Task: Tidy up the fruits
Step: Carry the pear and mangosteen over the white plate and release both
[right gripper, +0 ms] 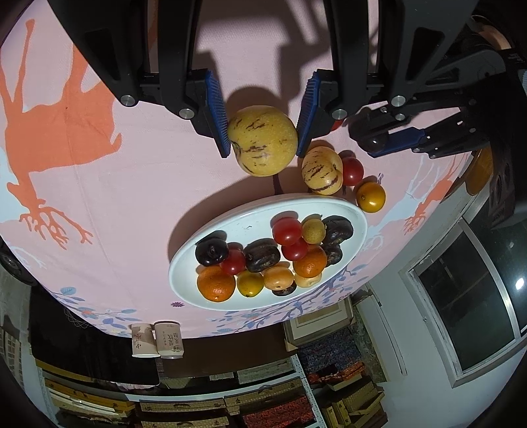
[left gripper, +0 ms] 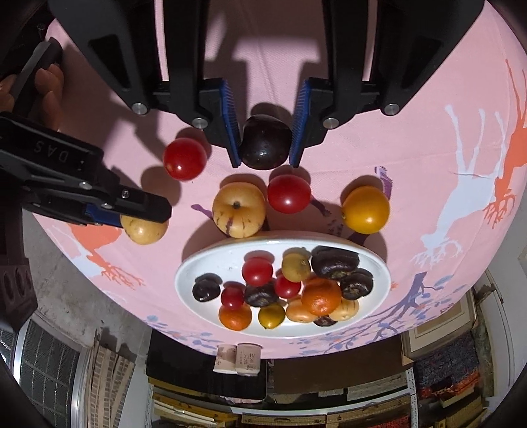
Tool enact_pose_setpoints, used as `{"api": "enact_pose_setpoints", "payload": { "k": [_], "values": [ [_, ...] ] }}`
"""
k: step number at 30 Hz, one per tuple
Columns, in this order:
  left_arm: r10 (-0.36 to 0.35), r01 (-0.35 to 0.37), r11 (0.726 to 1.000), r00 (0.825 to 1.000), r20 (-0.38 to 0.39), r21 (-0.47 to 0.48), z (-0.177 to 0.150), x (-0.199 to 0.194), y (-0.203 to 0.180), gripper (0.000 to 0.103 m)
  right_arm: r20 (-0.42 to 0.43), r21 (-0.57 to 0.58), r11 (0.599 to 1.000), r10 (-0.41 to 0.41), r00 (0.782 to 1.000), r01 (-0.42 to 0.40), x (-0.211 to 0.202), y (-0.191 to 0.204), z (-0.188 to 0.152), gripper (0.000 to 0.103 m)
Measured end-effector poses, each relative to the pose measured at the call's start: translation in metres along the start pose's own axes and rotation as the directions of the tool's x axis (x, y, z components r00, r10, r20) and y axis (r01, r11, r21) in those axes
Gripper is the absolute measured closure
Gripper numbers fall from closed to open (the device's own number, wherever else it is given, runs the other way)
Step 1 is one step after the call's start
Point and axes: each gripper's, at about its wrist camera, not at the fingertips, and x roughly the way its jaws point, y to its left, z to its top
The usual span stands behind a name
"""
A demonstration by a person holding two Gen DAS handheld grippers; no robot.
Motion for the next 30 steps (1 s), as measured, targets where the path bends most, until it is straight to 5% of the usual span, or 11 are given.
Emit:
{"api": "enact_pose_setpoints", "payload": {
  "k": [17, 23, 30],
  "values": [
    [0.018, -0.014, 0.999, 0.991, 0.13, -0.031, 0.013, -0.065, 0.03, 0.074, 0.056, -0.042, 0.999, -0.004, 0.998, 0.006, -0.044, 0.008, 0.016, 0.062],
    [0.012, -0.013, 1.0, 0.988, 0.156, 0.0, 0.059, -0.048, 0.03, 0.074, 0.09, -0.064, 0.998, -0.017, 0.996, 0.023, -0.045, 0.009, 0.072, 0.062],
    [-0.003, 0.006, 1.0, 0.995, 0.104, -0.026, 0.113, 0.014, 0.036, 0.074, 0.025, -0.023, 0.999, -0.038, 0.999, 0.039, 0.011, -0.007, 0.131, 0.062]
  ]
}}
